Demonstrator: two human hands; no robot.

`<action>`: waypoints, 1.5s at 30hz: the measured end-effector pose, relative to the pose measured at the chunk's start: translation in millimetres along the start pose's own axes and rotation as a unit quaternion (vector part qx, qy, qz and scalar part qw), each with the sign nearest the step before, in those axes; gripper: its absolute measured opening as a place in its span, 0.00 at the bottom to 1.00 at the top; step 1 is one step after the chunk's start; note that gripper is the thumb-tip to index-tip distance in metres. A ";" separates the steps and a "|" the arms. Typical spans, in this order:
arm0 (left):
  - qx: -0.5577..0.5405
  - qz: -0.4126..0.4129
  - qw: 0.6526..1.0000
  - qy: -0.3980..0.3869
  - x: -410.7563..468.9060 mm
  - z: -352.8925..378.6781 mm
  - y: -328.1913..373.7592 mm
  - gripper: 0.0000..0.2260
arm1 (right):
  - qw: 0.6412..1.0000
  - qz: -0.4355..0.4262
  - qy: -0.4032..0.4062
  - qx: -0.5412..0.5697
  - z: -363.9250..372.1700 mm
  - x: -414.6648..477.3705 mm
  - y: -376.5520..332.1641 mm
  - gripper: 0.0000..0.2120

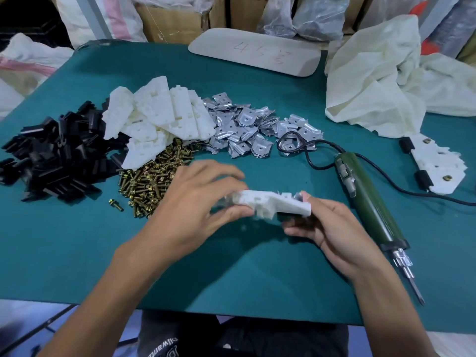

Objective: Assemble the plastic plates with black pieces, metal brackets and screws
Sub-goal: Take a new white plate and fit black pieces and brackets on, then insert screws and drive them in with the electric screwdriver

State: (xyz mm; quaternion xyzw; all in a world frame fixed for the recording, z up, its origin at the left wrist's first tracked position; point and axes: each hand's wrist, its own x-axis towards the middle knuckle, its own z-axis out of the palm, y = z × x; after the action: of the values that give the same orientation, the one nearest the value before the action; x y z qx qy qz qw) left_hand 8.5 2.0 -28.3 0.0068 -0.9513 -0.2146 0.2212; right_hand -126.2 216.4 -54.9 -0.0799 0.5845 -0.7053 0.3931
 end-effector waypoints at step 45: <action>-0.046 -0.206 0.977 -0.037 -14.7 5.9 -14.8 0.08 | 0.913 -0.220 0.043 -0.341 3.4 33.1 -19.6 0.11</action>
State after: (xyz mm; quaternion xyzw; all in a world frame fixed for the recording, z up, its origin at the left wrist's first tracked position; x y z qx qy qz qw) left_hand 18.0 -7.4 -45.3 0.1847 -0.9261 -0.2991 0.1371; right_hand -155.7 192.5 -47.9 -0.3054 0.7737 -0.5340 0.1514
